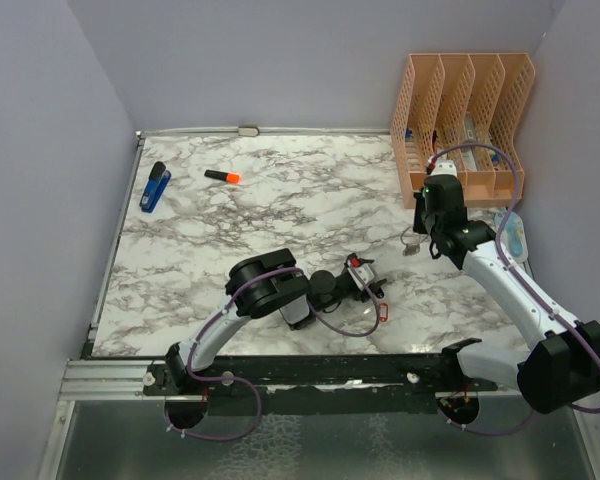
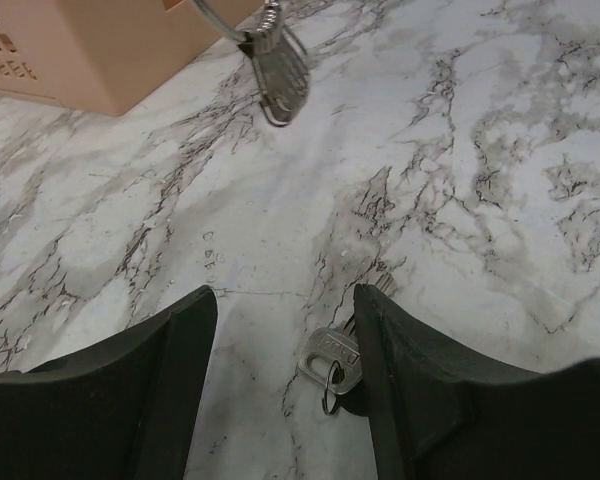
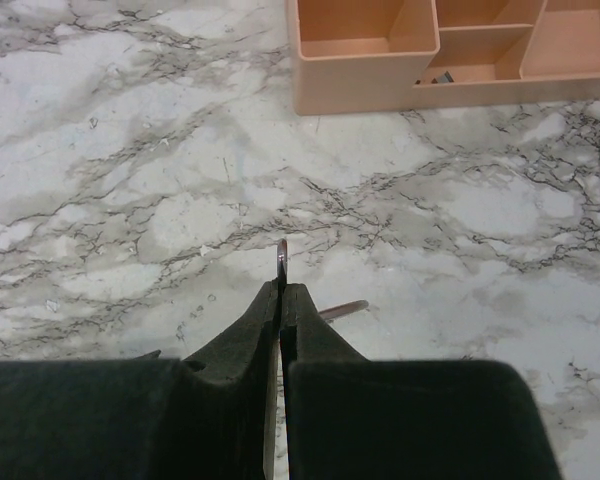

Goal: Put the keys on the keyring

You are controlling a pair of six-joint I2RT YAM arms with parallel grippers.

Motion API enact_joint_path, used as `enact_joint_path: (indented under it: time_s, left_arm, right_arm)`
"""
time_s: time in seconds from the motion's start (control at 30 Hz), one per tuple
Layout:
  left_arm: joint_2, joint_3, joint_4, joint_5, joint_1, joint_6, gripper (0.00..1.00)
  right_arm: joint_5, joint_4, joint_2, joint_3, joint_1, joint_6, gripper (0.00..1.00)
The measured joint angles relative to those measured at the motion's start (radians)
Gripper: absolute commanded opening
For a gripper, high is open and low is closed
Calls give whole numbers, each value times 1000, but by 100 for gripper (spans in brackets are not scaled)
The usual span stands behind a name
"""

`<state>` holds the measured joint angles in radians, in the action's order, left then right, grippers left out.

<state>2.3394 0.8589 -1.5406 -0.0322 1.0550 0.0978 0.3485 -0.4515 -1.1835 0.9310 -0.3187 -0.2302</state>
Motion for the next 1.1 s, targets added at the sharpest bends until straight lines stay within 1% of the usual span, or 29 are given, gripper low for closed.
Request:
enact_joint_path:
  time_s: [0.1, 0.2, 0.33, 0.43, 0.47, 0.5, 0.53, 0.57, 0.6, 0.97, 1.1]
  left_arm:
    - [0, -5, -1, 0, 0, -7, 57]
    - [0, -7, -1, 0, 0, -16, 54]
    - [0, -8, -1, 0, 0, -21, 46]
    - [0, -8, -1, 0, 0, -21, 43]
    - [0, -8, -1, 0, 0, -21, 40]
    - [0, -8, -1, 0, 0, -21, 36]
    - [0, -8, -1, 0, 0, -21, 27]
    - [0, -8, -1, 0, 0, -21, 3]
    - [0, -8, -1, 0, 0, -24, 0]
    - [0, -16, -1, 46, 0, -40, 0]
    - [-24, -50, 0, 75, 0, -50, 0]
  right_arm:
    - [0, 4, 0, 0, 0, 0, 1]
    - [0, 6, -1, -2, 0, 0, 1]
    - [-1, 8, -2, -2, 0, 0, 1]
    - [0, 7, -3, -2, 0, 0, 1]
    - [-1, 8, -2, -3, 0, 0, 1]
    - [-1, 7, -2, -3, 0, 0, 1]
    - [0, 8, -2, -4, 0, 0, 1]
    - [-1, 8, -2, -5, 0, 0, 1]
    - [-1, 7, -2, -6, 0, 0, 1]
    - [-1, 8, -2, -17, 0, 0, 1]
    - [-6, 8, -1, -18, 0, 3, 1]
